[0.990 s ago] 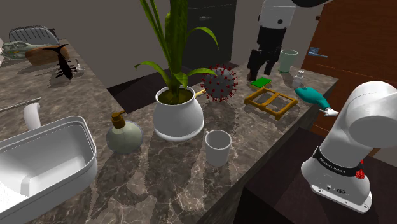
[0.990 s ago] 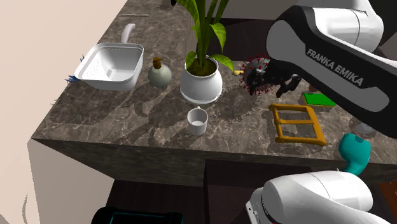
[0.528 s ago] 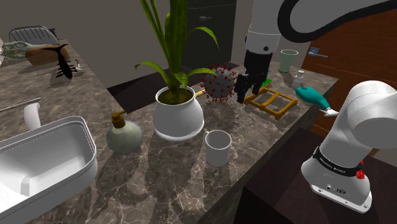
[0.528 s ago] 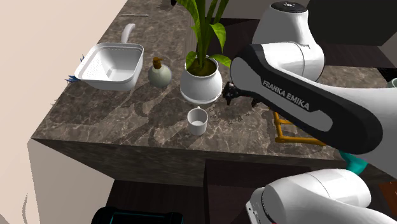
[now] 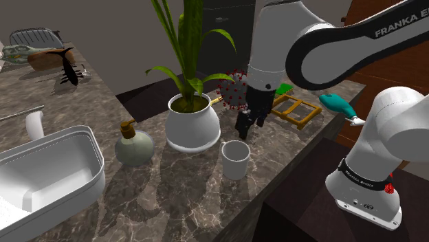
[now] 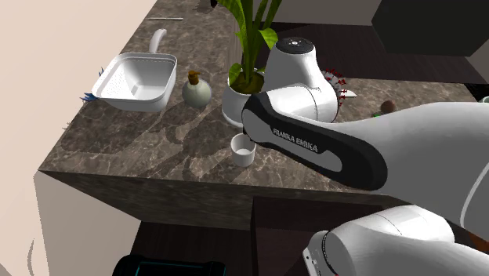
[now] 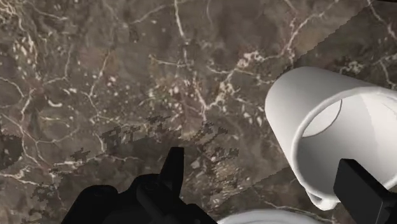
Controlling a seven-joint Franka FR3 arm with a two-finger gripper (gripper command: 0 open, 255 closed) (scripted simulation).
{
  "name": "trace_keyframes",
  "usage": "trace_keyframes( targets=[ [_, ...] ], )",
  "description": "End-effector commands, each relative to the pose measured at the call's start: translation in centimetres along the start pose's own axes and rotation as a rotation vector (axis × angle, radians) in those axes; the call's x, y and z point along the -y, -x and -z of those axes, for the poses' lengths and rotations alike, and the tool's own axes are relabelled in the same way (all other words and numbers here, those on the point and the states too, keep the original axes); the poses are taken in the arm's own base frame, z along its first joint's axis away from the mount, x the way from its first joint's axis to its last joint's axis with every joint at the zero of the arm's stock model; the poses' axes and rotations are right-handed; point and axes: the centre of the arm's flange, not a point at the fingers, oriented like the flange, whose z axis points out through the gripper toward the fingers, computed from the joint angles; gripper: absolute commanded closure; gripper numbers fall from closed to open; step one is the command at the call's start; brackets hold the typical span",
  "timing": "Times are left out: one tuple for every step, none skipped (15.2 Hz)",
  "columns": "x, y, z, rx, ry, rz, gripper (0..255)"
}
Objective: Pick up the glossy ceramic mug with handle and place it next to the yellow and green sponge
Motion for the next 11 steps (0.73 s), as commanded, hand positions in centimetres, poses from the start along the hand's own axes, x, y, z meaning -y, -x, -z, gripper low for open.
trace_keyframes(
  targets=[
    [2.3,0.4,-1.7,-0.006,-0.001,0.012,0],
    [3.1,0.5,-2.4,-0.009,-0.001,0.016,0],
    [3.1,0.5,-2.9,-0.009,-0.001,0.016,0],
    [3.1,0.5,-3.4,-0.009,-0.001,0.016,0],
    [3.1,0.5,-4.0,-0.009,-0.001,0.016,0],
    [3.1,0.5,-4.5,-0.009,-0.001,0.016,0],
    [3.1,0.5,-5.0,-0.009,-0.001,0.016,0],
    [3.1,0.5,-5.5,-0.009,-0.001,0.016,0],
    [3.1,0.5,-6.1,-0.009,-0.001,0.016,0],
    [3.1,0.5,-6.4,-0.009,-0.001,0.016,0],
    [3.1,0.5,-6.4,-0.009,-0.001,0.016,0]
  ],
)
